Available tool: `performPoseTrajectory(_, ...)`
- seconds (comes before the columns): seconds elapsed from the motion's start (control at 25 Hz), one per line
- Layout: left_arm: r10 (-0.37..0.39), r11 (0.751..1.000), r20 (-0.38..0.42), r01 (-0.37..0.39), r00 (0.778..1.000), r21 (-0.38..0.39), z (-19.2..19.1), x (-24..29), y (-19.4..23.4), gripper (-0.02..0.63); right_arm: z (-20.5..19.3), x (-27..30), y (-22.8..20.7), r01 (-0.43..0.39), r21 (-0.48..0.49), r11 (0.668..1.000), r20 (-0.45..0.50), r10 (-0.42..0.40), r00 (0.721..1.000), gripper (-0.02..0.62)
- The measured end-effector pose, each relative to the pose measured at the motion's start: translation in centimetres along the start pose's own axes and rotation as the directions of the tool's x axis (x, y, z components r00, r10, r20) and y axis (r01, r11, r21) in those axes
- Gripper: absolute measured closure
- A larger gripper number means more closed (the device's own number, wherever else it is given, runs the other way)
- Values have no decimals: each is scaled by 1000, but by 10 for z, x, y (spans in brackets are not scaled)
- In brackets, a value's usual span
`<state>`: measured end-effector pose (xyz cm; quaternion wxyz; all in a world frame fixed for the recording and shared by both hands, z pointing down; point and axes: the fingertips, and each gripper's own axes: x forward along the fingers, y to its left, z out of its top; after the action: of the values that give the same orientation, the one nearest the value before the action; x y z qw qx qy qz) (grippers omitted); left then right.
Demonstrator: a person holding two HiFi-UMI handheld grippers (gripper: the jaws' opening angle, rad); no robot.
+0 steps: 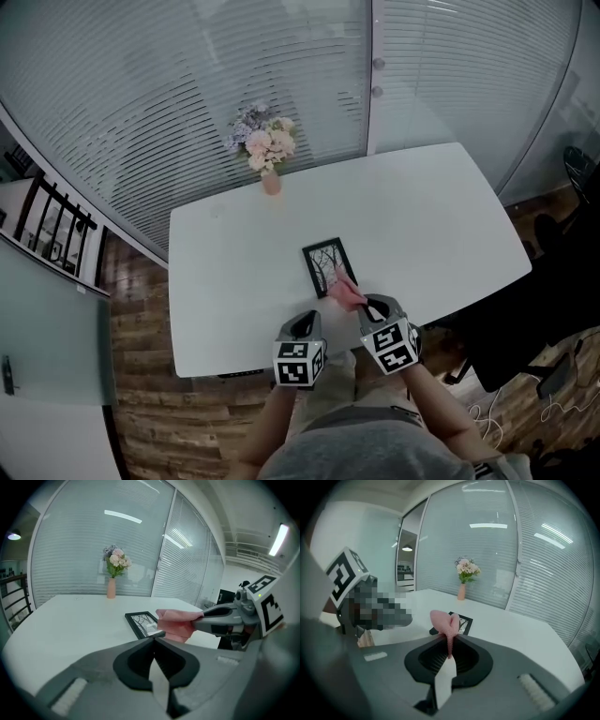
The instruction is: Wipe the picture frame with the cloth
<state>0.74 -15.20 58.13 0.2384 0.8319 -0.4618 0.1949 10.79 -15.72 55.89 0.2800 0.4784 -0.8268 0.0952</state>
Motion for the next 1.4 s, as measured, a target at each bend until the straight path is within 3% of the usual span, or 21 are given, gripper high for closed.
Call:
performPoseTrajectory(0.68,-3,1000,85,1,996,17,-12,-88,-21,604,15,-71,54,-7,37,999,149,2,989,578)
performPoseTrajectory(1.4,5,1000,132,-5,991,-6,-6,-102,-24,604,31,-83,67,-6,29,1000,210,0,978,581)
